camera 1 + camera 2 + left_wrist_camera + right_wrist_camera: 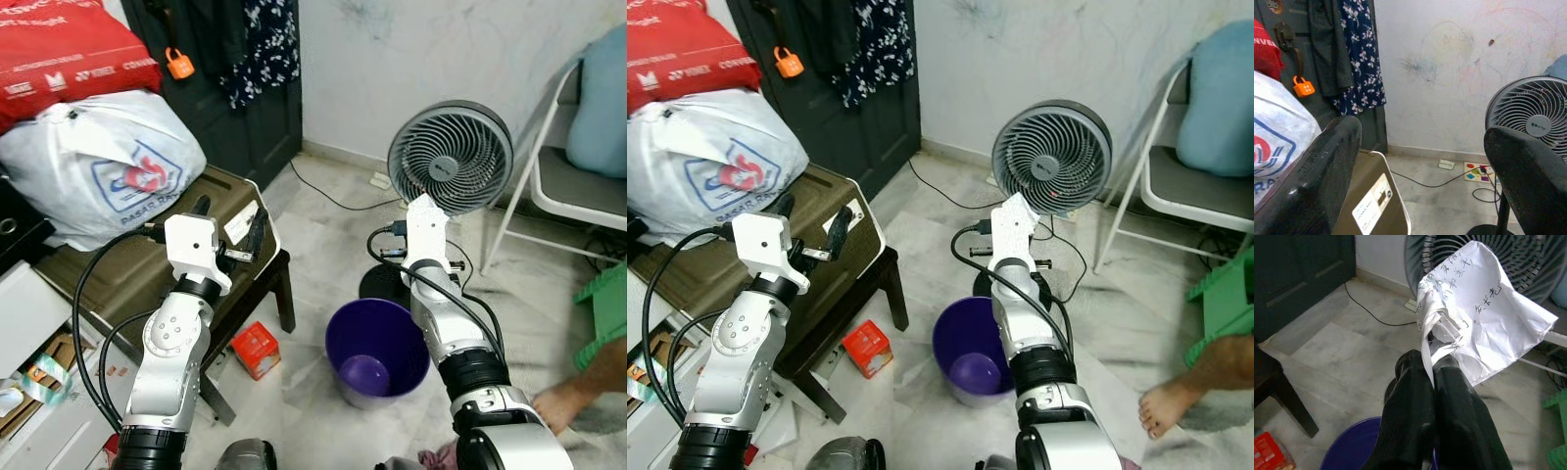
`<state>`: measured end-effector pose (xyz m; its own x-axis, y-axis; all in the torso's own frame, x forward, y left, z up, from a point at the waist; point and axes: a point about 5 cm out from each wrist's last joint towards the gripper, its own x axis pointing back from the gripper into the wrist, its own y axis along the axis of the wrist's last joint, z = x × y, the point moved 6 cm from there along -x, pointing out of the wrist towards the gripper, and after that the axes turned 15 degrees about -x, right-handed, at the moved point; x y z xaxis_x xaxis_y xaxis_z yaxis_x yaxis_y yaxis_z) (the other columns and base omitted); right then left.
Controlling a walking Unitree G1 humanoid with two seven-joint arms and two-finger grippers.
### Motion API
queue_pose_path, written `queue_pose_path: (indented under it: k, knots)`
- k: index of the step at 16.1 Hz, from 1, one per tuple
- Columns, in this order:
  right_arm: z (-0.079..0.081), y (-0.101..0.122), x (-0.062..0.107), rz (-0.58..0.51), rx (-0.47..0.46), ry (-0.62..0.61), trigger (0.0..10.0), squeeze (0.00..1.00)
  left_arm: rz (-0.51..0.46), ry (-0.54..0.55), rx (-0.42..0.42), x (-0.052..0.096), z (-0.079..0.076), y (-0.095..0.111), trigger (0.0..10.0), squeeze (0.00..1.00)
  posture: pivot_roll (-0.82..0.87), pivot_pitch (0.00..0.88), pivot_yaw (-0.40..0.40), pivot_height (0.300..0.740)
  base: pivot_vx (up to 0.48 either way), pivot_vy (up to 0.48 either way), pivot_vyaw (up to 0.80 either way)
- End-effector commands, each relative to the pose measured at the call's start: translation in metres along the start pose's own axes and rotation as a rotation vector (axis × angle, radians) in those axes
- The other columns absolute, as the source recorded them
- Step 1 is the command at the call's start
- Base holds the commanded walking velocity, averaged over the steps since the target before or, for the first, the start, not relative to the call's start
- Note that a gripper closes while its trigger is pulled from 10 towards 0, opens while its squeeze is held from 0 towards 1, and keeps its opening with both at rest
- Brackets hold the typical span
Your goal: Clean up the room
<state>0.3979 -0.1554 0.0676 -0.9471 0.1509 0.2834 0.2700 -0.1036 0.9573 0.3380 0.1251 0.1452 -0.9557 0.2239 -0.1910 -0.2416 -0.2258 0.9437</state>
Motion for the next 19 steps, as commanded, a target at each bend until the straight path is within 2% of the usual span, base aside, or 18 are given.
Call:
queue_pose_path:
  k: [1,4,6,19]
  knots:
    - [-0.0029,0.0003,-0.0004,0.012,-0.018,-0.020,10.0,0.00,-0.006,0.005,-0.011,-0.0009,0.0026,0.0021,10.0,0.00,0.03,0.000,0.032,0.740,0.000,0.000,-0.64]
    - [-0.0039,0.0008,-0.0008,0.008,-0.026,-0.024,10.0,0.00,-0.011,0.005,-0.012,-0.0011,0.0023,0.0027,10.0,0.00,0.03,0.000,0.031,0.740,0.000,0.000,-0.80]
    - [-0.0033,0.0019,-0.0008,0.003,-0.023,-0.022,10.0,0.00,-0.018,0.000,-0.008,-0.0009,0.0015,0.0037,10.0,0.00,0.03,0.000,0.031,0.740,0.000,0.000,0.00]
    - [-0.0001,0.0037,-0.0002,-0.010,-0.022,-0.010,10.0,0.00,-0.025,-0.011,-0.011,0.0001,0.0001,0.0047,10.0,0.00,0.03,0.006,0.037,0.740,0.373,0.000,0.00]
